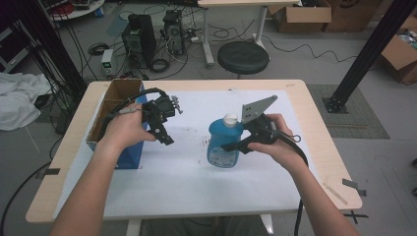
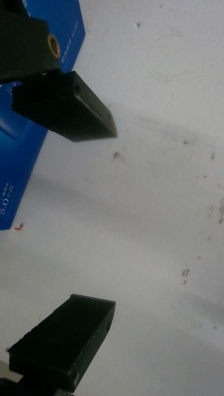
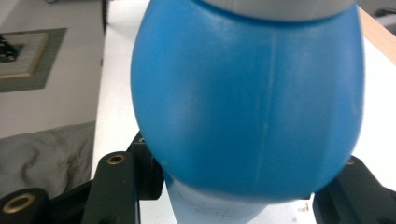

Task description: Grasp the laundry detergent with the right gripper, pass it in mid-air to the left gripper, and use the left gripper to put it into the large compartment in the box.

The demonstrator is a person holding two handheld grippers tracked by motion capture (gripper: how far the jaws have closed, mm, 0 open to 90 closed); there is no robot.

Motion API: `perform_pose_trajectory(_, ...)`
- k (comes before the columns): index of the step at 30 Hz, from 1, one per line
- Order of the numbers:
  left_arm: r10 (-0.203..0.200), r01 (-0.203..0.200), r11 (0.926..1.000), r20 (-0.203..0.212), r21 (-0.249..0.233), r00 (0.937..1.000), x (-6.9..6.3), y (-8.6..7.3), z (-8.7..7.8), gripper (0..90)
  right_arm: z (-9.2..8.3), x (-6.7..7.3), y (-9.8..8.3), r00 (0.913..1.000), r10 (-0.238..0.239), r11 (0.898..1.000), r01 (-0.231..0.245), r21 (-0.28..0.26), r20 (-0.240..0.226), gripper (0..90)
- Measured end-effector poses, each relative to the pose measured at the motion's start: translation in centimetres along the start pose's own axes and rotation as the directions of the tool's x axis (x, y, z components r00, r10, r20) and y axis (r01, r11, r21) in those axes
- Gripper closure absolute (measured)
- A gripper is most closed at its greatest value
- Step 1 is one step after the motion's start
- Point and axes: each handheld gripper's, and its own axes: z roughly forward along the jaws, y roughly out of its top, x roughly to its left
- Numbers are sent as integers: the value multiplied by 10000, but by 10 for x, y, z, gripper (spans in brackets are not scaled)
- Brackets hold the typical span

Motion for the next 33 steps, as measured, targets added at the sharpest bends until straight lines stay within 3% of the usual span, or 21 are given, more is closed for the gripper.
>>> perform_pose_trajectory(6, -14, 14, 9999, 37, -166, 10000, -2, -1, -9, 155, -2, -11, 16, 9978, -269, 9995, 257, -194, -605, 448)
perform_pose_trajectory(13, 24, -13, 9983, 196, -588, 9998, -3, -1, -24, 154, 2, -23, 29, 9943, -445, 9990, 440, -72, -970, 448)
perform_pose_trajectory(18, 189, -161, 9938, 247, -1099, 9995, -7, 3, -44, 154, 5, -30, 34, 9931, -482, 9988, 489, 37, -1067, 448)
perform_pose_trajectory(23, 378, -307, 9870, 421, -1575, 9984, -11, 7, -65, 153, 9, -34, 39, 9917, -548, 9983, 567, 132, -1161, 448)
perform_pose_trajectory(33, 842, -600, 9643, 842, -2578, 9929, -19, 18, -98, 131, 18, -32, 54, 9846, -866, 9948, 936, 394, -1519, 448)
